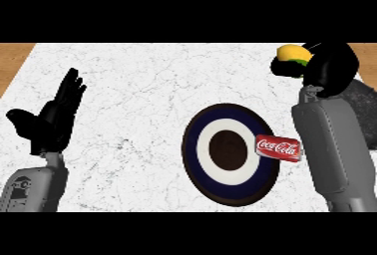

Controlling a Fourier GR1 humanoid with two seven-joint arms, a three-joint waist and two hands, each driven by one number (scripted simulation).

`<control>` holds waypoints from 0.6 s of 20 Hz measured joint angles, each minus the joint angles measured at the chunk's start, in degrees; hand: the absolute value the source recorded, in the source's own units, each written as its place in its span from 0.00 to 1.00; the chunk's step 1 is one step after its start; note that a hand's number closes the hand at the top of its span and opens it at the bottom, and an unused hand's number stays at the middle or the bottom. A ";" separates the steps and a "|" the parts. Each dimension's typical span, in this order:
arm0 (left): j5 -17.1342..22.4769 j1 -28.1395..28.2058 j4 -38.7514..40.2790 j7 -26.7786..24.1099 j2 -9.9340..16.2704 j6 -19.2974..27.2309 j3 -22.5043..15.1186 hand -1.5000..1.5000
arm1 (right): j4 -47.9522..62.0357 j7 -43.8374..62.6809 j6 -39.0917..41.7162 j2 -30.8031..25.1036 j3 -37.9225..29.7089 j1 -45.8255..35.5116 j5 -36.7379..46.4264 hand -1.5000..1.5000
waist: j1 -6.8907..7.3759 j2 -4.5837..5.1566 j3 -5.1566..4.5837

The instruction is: Pick the lemon from the plate and place it in the pan

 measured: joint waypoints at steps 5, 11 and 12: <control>0.57 0.89 -0.52 -0.76 0.24 -0.70 0.54 0.50 | 5.72 -7.02 -4.54 -7.13 -5.99 2.82 -3.69 1.00 | 0.28 0.10 0.01; -0.25 0.23 0.94 -1.73 -0.92 -0.15 -0.26 0.50 | 16.17 -16.10 -8.55 -15.61 -11.15 5.82 -6.06 1.00 | 0.47 0.34 0.04; -0.38 -0.34 0.92 -1.21 -1.02 0.17 -0.29 0.50 | 18.76 -17.67 -10.34 -16.57 -12.04 6.23 -6.24 1.00 | 0.62 0.40 0.04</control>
